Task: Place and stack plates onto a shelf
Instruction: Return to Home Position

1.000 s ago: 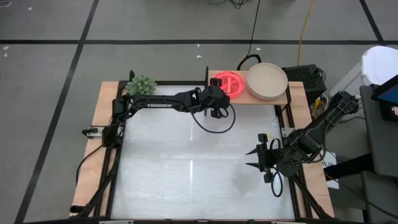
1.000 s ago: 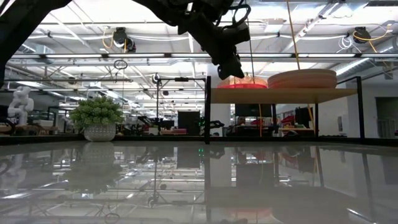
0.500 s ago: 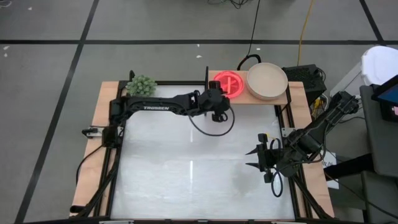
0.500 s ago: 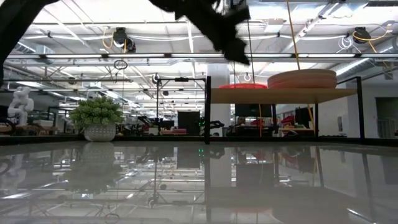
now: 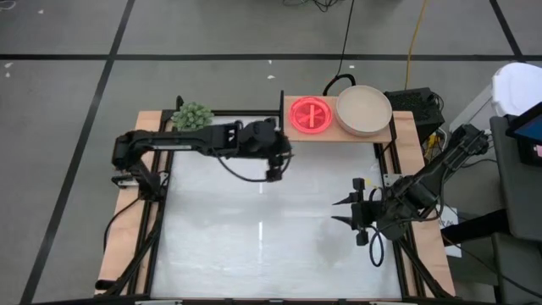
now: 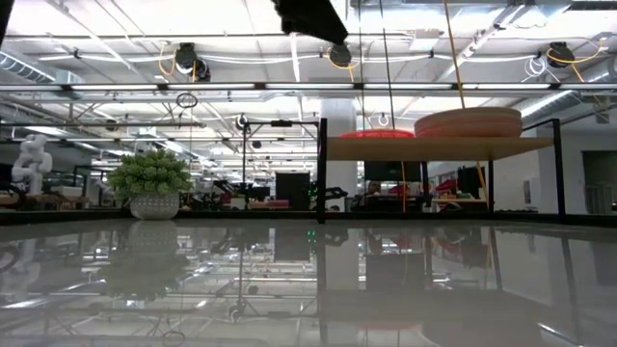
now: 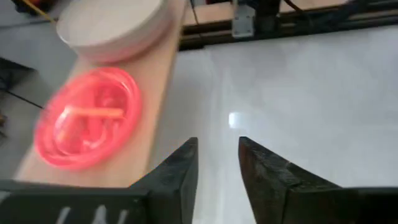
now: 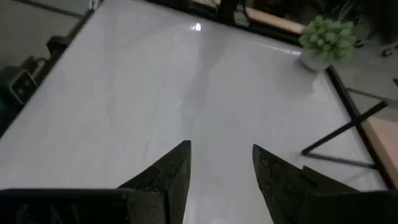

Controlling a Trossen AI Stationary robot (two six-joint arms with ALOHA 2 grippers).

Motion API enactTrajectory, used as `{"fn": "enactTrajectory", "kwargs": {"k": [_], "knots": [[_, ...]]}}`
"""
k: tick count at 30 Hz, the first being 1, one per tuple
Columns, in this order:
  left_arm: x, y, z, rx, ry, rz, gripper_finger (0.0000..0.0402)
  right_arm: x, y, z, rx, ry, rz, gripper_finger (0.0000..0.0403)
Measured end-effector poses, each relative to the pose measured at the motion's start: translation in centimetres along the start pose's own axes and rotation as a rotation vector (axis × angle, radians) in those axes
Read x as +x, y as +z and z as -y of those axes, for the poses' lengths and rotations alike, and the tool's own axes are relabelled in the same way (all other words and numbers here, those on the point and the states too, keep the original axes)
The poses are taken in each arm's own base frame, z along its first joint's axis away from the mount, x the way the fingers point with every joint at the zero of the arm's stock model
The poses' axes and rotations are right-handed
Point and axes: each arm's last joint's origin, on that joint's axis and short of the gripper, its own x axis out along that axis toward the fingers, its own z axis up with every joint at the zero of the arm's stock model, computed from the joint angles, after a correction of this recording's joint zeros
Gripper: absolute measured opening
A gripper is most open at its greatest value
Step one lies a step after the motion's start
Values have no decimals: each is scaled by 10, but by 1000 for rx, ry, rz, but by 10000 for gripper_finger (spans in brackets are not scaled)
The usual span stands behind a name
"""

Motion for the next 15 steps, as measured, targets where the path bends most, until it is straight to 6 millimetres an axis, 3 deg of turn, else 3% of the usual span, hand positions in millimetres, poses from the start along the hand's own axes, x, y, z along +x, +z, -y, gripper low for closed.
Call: {"fn": "enactTrajectory", "kwargs": {"k": [7,15], "knots": [[-37,-39,36,-48,-84,3,97,-1,4,5,-20,-6,30,132],[-88,-86,51,-86,-115,198,96,-4,7,15,-75,-25,51,39]]}}
